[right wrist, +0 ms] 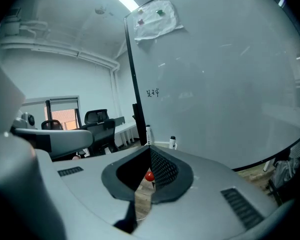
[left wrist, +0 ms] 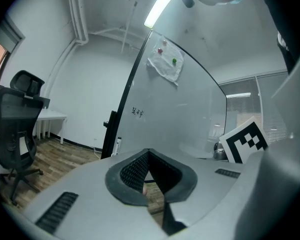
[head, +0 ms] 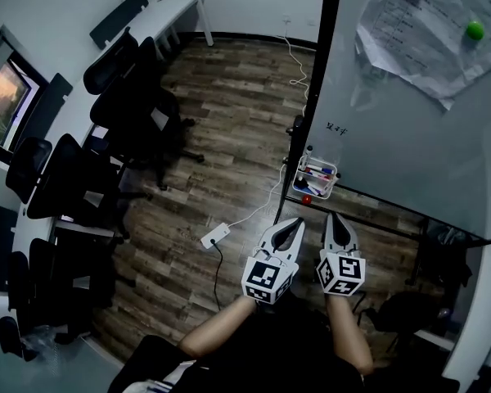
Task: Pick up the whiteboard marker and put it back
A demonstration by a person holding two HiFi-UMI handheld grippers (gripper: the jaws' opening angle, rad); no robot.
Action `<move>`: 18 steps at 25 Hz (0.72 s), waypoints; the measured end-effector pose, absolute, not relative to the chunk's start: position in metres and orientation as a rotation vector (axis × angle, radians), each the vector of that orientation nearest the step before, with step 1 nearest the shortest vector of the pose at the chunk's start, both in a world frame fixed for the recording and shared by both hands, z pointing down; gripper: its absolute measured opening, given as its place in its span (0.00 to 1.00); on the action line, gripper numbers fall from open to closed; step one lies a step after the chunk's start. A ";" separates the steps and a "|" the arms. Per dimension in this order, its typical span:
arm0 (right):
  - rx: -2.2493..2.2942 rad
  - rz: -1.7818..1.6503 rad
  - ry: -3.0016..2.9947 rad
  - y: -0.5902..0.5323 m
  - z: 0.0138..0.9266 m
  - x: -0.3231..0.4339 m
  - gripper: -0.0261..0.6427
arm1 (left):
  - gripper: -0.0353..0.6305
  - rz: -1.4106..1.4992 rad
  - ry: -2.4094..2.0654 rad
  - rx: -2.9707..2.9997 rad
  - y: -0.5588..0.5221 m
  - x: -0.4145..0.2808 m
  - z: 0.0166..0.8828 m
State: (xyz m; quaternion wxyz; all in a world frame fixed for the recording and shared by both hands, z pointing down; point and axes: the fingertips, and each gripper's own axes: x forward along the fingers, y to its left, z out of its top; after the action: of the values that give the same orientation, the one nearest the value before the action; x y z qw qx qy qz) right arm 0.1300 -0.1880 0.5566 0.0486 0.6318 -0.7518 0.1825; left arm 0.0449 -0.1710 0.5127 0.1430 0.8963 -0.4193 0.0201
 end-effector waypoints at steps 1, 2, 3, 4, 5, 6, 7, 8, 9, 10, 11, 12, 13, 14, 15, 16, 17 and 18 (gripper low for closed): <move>1.930 0.548 -2.294 -0.181 0.553 0.127 0.06 | 0.06 0.050 -1.206 2.590 -0.165 0.042 0.511; 1.934 0.540 -2.296 -0.173 0.550 0.124 0.06 | 0.06 0.043 -1.203 2.596 -0.158 0.040 0.508; 1.938 0.535 -2.299 -0.165 0.547 0.120 0.06 | 0.06 0.037 -1.200 2.603 -0.150 0.036 0.506; 1.942 0.531 -2.302 -0.156 0.545 0.116 0.06 | 0.06 0.030 -1.198 2.613 -0.143 0.033 0.503; 1.947 0.526 -2.304 -0.148 0.542 0.113 0.06 | 0.06 0.021 -1.197 2.624 -0.135 0.031 0.499; 1.953 0.520 -2.307 -0.139 0.539 0.110 0.06 | 0.06 0.012 -1.196 2.635 -0.127 0.028 0.495; 1.960 0.512 -2.311 -0.130 0.536 0.107 0.06 | 0.06 0.002 -1.196 2.645 -0.119 0.025 0.491; 1.967 0.503 -2.315 -0.122 0.532 0.104 0.06 | 0.06 -0.008 -1.198 2.653 -0.112 0.022 0.487; 1.973 0.495 -2.319 -0.114 0.528 0.101 0.06 | 0.06 -0.016 -1.201 2.660 -0.105 0.018 0.482; 1.981 0.489 -2.322 -0.106 0.525 0.097 0.06 | 0.06 -0.023 -1.204 2.665 -0.097 0.013 0.479; 1.988 0.484 -2.324 -0.097 0.522 0.094 0.06 | 0.06 -0.027 -1.206 2.671 -0.089 0.008 0.476; 1.994 0.480 -2.325 -0.086 0.520 0.090 0.06 | 0.06 -0.028 -1.209 2.676 -0.081 0.003 0.474; 2.000 0.477 -2.325 -0.075 0.518 0.086 0.06 | 0.06 -0.028 -1.211 2.680 -0.071 -0.002 0.472; 2.005 0.474 -2.324 -0.064 0.516 0.082 0.06 | 0.06 -0.026 -1.211 2.684 -0.061 -0.007 0.470; 2.012 0.471 -2.322 -0.052 0.514 0.079 0.06 | 0.06 -0.026 -1.209 2.688 -0.051 -0.011 0.469; 2.019 0.469 -2.318 -0.041 0.512 0.076 0.06 | 0.06 -0.026 -1.206 2.693 -0.042 -0.016 0.467; 2.027 0.466 -2.314 -0.030 0.509 0.073 0.06 | 0.06 -0.029 -1.204 2.698 -0.033 -0.020 0.465; 2.033 0.462 -2.311 -0.020 0.507 0.070 0.06 | 0.06 -0.034 -1.204 2.703 -0.026 -0.025 0.463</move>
State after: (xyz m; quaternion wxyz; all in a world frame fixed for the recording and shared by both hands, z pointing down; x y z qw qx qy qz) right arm 0.0702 -0.0205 0.5069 0.0148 0.6531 -0.7424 0.1485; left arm -0.0249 -0.0261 0.4625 0.0912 0.9096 -0.4052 -0.0113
